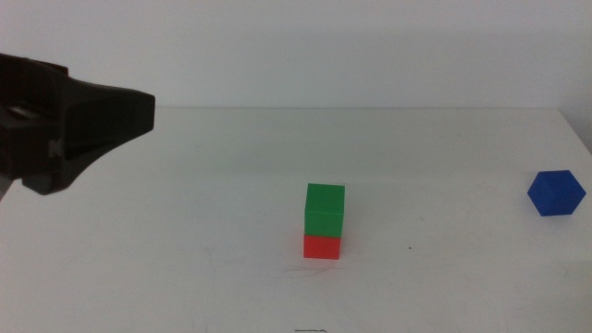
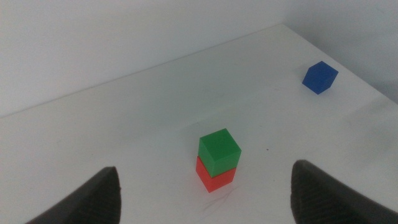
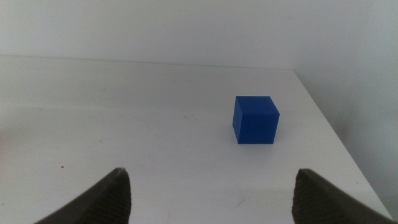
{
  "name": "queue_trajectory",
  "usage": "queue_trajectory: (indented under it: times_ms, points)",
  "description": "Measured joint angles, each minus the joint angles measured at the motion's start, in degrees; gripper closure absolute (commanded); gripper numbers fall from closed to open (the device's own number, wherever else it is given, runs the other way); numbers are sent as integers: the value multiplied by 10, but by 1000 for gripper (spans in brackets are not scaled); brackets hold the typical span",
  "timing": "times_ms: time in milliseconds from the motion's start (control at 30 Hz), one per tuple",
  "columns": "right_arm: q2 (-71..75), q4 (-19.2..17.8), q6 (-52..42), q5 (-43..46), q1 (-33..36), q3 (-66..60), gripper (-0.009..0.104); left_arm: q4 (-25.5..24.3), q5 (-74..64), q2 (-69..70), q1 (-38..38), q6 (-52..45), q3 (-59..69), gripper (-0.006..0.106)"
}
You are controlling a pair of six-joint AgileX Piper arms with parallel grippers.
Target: Stack red cubes first, then green, then blue cubes in a specific spot.
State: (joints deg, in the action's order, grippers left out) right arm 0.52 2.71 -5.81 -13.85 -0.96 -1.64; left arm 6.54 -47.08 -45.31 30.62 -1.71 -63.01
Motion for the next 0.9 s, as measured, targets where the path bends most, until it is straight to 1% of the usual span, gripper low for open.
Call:
queue_trajectory:
  times_ms: [167, 300, 367, 533, 600, 667, 900]
  points:
    - [0, 4, 0, -14, 0, 7, 28, 0, 0, 0, 0, 0, 2, 7]
    - [-36, 5, 0, -88, 0, 86, 28, 0, 0, 0, 0, 0, 2, 7]
    - [-73, 10, 0, -130, 0, 138, 28, 0, 0, 0, 0, 0, 2, 7]
    - [-193, 39, 0, -282, 0, 282, 28, 0, 0, 0, 0, 0, 2, 7]
    - [-243, 43, -3, -327, 0, 327, 28, 0, 0, 0, 0, 0, 2, 7]
    - [-296, 43, -4, -354, 0, 367, 28, 0, 0, 0, 0, 0, 2, 7]
    - [-446, 45, 53, -424, 0, 461, 28, 0, 0, 0, 0, 0, 2, 7]
